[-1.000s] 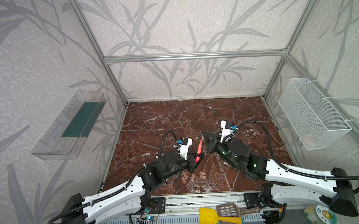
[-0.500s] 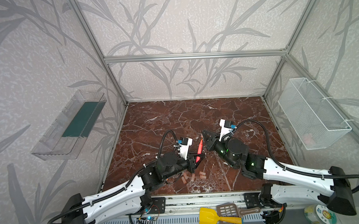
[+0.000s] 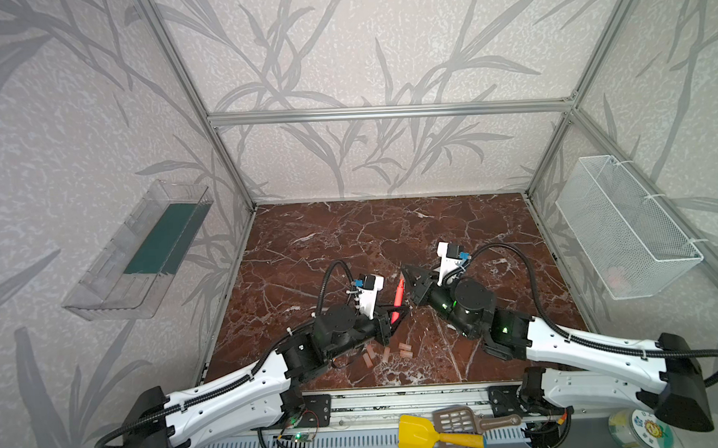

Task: Insert the pens into the pen caps
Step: 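Push the cap onto the marker tip with the right gripper, then press the pink cap down onto the marker held upright by the left gripper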

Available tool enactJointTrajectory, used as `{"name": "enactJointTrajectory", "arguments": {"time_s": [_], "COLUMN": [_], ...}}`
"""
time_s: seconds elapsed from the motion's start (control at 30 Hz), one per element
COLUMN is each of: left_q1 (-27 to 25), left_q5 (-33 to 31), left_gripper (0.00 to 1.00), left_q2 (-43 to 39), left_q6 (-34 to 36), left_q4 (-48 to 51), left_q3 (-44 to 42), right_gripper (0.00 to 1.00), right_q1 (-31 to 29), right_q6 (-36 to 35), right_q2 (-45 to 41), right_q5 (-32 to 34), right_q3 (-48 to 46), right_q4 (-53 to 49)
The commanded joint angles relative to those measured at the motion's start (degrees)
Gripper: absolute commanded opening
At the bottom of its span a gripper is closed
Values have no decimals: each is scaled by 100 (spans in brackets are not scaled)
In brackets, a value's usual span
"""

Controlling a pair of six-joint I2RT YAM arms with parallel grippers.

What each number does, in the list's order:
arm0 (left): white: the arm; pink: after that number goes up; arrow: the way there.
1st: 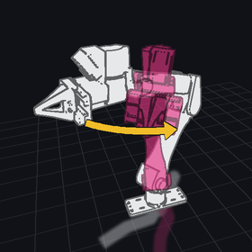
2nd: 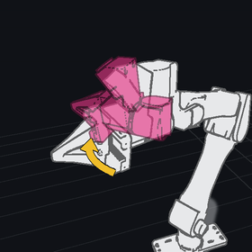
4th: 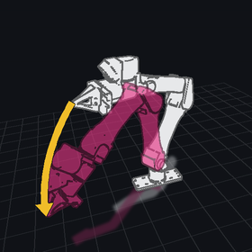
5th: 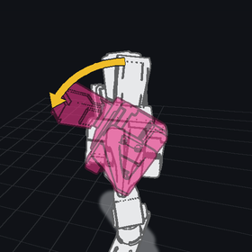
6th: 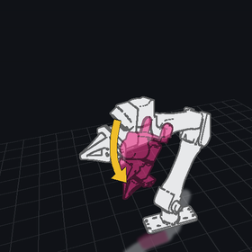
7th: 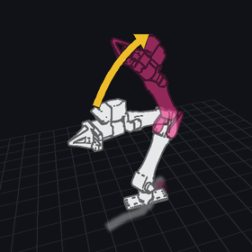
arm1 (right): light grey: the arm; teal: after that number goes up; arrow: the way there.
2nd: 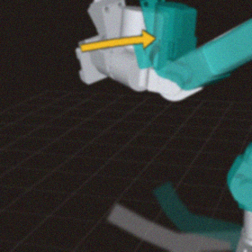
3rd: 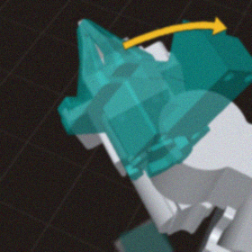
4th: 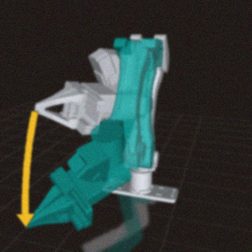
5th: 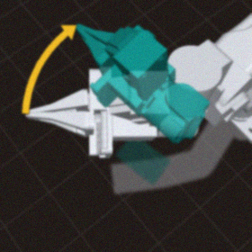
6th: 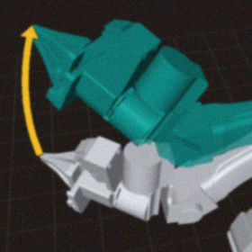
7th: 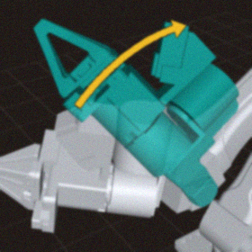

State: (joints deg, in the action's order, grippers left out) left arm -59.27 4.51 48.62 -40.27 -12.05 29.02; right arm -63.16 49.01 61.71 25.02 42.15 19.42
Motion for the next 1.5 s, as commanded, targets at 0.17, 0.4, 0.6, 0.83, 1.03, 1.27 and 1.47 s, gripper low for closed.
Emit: {"name": "enactJointTrajectory", "arguments": {"time_s": [0.17, 0.4, 0.6, 0.83, 1.03, 1.27, 1.47], "left_q1": [2, 68, 130, 200, 254, 250, 250], "left_q5": [-269, -55, 304, 314, 252, 351, 689], "left_gripper": [0, 0, 0, 0, 0, 0, 0], "left_q2": [24, 0, -81, -260, -296, -430, -431], "left_q6": [95, 48, 125, 142, 193, 407, 594], "left_q4": [-148, -530, -772, -816, -729, -640, -648], "left_q3": [56, -72, -109, -161, -111, -179, -230], "right_gripper": [3, 3, 4, 4, 4, 24, 60], "right_q1": [20, 14, 9, -97, -614, -698, -689], "right_q6": [253, 213, -90, -201, -216, -332, -689], "right_q2": [-47, -93, -102, -365, -360, -508, -839], "right_q5": [-477, -791, -1216, -1296, -793, -271, 272], "right_q3": [-138, -467, -616, -1025, -1036, -824, -499], "right_q4": [59, 450, 770, 1113, 930, 433, -3]}}
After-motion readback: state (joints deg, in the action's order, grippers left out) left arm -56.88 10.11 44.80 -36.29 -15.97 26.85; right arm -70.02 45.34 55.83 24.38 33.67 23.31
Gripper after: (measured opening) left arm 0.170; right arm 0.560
